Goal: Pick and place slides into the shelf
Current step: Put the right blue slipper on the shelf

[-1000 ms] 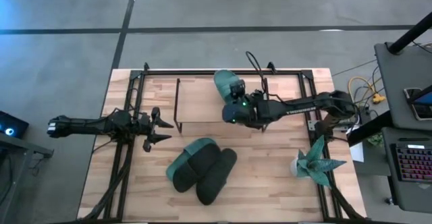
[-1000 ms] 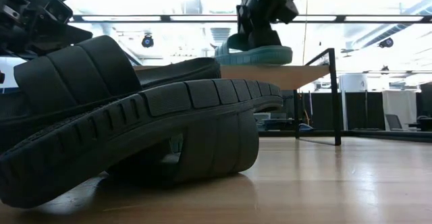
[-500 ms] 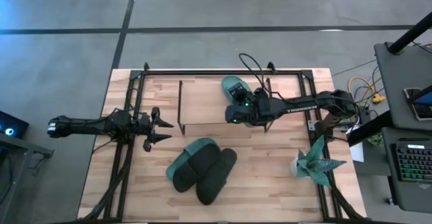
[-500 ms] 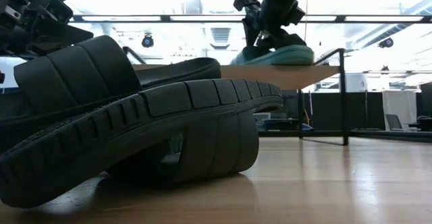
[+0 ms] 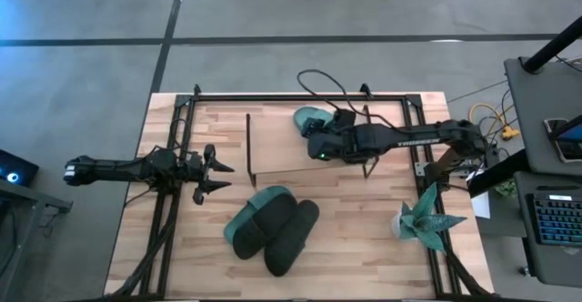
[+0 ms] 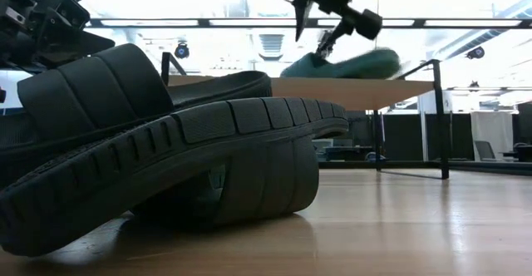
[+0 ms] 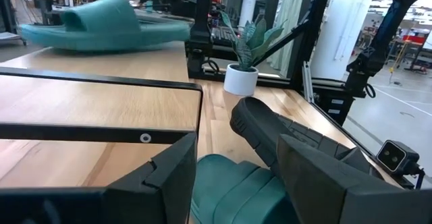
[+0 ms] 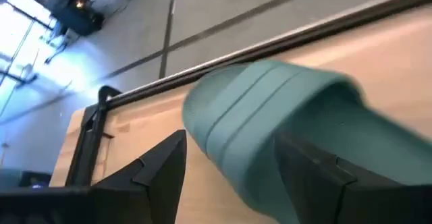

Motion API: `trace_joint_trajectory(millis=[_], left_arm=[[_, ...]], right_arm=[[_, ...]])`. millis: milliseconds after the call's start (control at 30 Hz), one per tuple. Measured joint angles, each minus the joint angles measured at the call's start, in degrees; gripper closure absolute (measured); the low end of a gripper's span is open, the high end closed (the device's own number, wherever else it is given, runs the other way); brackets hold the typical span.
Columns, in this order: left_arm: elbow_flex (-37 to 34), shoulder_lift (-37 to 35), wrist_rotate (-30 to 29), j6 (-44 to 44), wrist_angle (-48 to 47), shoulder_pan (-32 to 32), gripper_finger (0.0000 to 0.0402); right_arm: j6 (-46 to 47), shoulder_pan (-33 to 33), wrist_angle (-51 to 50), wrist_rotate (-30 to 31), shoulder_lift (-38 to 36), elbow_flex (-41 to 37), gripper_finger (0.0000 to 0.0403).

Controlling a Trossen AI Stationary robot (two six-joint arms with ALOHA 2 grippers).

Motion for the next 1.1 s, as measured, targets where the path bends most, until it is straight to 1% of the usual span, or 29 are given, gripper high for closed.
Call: trace_joint_trajectory(millis=[100,167,367,433,533,733,800,867,1100], left_arm=[[0.0,0.1,0.0,0.0,-0.1,0.0,0.021],[0.0,0.1,0.0,0.0,0.1,0.0,0.021],[0.0,0.1,0.0,0.0,0.0,0.0,0.021],[0.0,0.0,0.0,0.0,0.0,0.0,0.021],[0.0,0.0,0.0,0.0,0.0,0.0,0.021],[0.0,0.2,0.0,0.0,0.0,0.0,0.021],[0.0,0.0,0.0,0.0,0.0,0.0,0.021],[0.0,0.1,0.0,0.0,0.0,0.0,0.021],[0.0,0.1,0.0,0.0,0.1,0.0,0.021]], right_arm=[[-6.9,-0.1,-2.2,-4.9,-0.1,2.5,0.0188],[-12.5,-0.2,-8.4,-8.5,-0.1,5.0,0.0188],[-12.0,-0.3,-34.0,-16.1,-0.1,11.0,0.0191],[-10.5,-0.3,-39.7,-17.0,-0.1,11.7,0.0201],[-11.8,-0.9,-37.9,-17.7,-0.8,10.5,0.0236],[-14.5,-4.1,-36.6,-18.3,0.2,8.0,0.0346],[-14.2,-5.1,-37.0,-19.1,0.5,7.0,0.0376],[-14.5,-6.2,-36.6,-20.3,0.5,5.8,0.0389],[-14.6,-8.1,-36.2,-20.9,0.5,1.6,0.039]])
